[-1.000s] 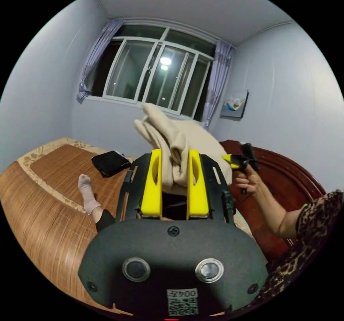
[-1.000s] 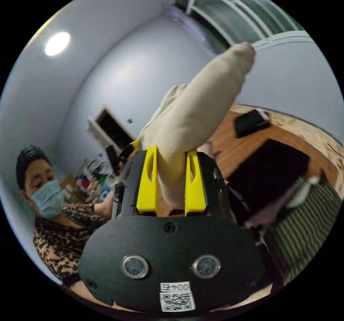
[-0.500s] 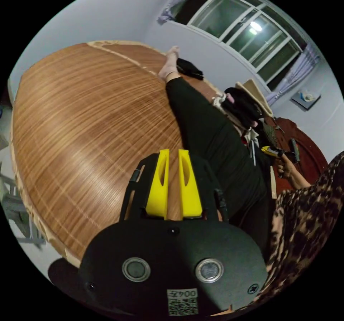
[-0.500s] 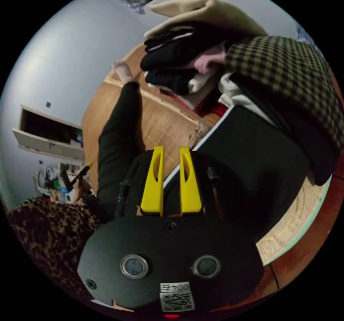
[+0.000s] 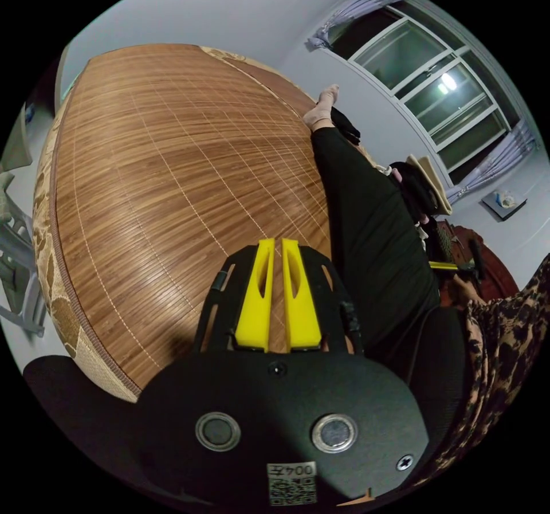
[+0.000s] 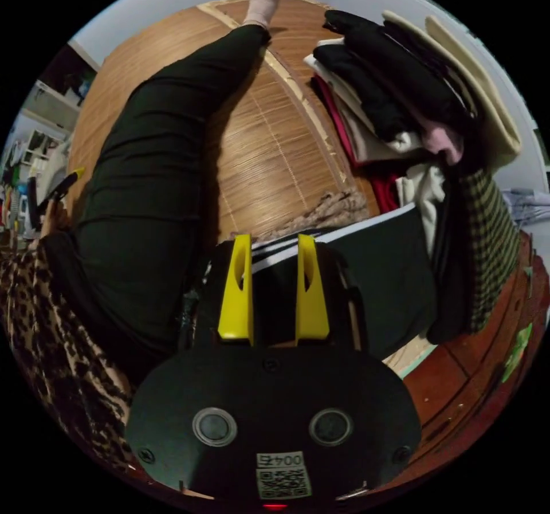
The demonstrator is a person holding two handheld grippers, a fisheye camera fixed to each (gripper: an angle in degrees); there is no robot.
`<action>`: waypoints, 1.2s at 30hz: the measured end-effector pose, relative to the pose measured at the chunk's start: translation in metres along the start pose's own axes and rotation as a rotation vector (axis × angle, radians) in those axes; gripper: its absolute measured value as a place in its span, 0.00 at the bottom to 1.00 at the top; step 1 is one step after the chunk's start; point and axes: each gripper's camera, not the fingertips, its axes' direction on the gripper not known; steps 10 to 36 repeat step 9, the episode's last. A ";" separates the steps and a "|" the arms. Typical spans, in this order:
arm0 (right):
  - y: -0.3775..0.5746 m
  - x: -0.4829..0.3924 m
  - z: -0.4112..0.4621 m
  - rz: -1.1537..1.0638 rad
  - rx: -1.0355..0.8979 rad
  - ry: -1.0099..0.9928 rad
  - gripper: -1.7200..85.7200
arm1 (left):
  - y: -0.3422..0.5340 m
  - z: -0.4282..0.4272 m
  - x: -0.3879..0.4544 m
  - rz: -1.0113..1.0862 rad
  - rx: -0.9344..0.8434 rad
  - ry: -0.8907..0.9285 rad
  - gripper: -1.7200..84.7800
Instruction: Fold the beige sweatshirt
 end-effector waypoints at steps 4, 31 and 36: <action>-0.055 0.020 0.025 0.095 -0.125 0.055 0.20 | 0.007 -0.006 -0.011 -0.007 0.014 0.003 0.04; -0.082 0.039 0.070 0.182 -0.278 0.127 0.22 | 0.014 -0.013 -0.026 -0.039 0.028 0.009 0.04; -0.082 0.039 0.070 0.182 -0.278 0.127 0.22 | 0.014 -0.013 -0.026 -0.039 0.028 0.009 0.04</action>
